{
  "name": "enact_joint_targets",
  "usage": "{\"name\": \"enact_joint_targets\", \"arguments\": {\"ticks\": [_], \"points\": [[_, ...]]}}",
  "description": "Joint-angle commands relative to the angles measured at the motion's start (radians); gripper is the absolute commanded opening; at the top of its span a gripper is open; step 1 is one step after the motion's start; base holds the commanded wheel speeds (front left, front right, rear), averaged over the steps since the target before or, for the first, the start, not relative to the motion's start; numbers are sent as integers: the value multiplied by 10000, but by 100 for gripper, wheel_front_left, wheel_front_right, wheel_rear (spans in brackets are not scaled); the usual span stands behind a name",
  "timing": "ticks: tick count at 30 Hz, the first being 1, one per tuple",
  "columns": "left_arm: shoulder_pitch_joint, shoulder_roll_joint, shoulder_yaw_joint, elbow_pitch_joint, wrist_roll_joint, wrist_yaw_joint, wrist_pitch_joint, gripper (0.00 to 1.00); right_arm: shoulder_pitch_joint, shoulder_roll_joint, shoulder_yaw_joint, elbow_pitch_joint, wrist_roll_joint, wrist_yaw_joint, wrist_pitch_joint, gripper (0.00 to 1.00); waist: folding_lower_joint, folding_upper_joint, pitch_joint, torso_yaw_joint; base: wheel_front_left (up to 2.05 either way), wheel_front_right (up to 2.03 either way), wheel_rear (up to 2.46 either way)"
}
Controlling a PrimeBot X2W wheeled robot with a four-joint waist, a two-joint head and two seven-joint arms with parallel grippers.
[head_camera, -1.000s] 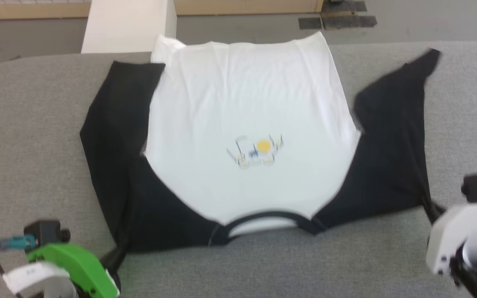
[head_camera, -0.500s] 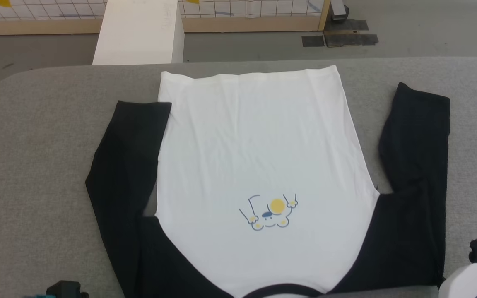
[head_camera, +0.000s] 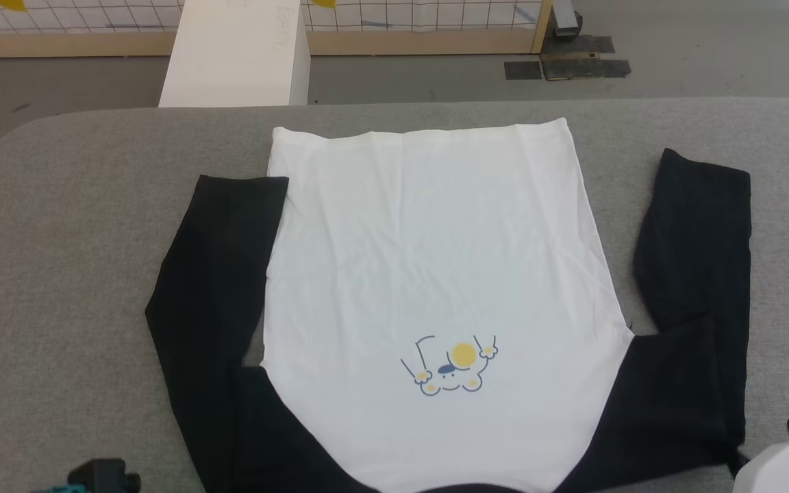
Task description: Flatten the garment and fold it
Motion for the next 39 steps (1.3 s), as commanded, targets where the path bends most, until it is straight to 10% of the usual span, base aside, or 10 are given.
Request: {"name": "enact_joint_targets", "arguments": {"ticks": [1,12,30,31,32,33,34,35,39], "points": [[-258,-19,158,-140,-128,-64,-169,0,-145,-14,-72,-345,128,-19,-111,0,1,81,-7,4,0,0,0],[-155,100,107,-1327,-155,69,67,0,763,-12,-763,-2828,624,-19,1082,0,1,81,58,91,0,0,0],[-1258,-338,-925,967,599,-310,-559,0,-447,-11,262,503,-48,-19,-13,0,1,81,471,157,0,0,0],[-1316,-395,-925,1079,616,-294,-645,4,-517,-11,260,682,-68,-19,-117,0,1,81,468,165,0,0,0],[-1352,-433,-919,1157,630,-279,-716,41,-566,-11,241,810,-37,-19,-198,0,1,81,457,167,0,0,0],[-1370,-471,-934,1228,637,-277,-762,100,-601,-11,227,930,5,-19,-300,21,1,81,430,164,0,0,0],[-1355,-501,-936,1263,611,-277,-779,100,-588,-11,231,985,13,-19,-355,82,1,81,394,163,0,0,0],[-1320,-524,-903,1277,560,-277,-809,100,-552,-11,168,1026,50,-19,-391,100,1,81,351,163,0,0,0],[-1079,-439,-597,904,510,-169,-1023,100,-301,-11,-318,615,55,-19,-816,100,1,81,141,187,0,0,0]]}}
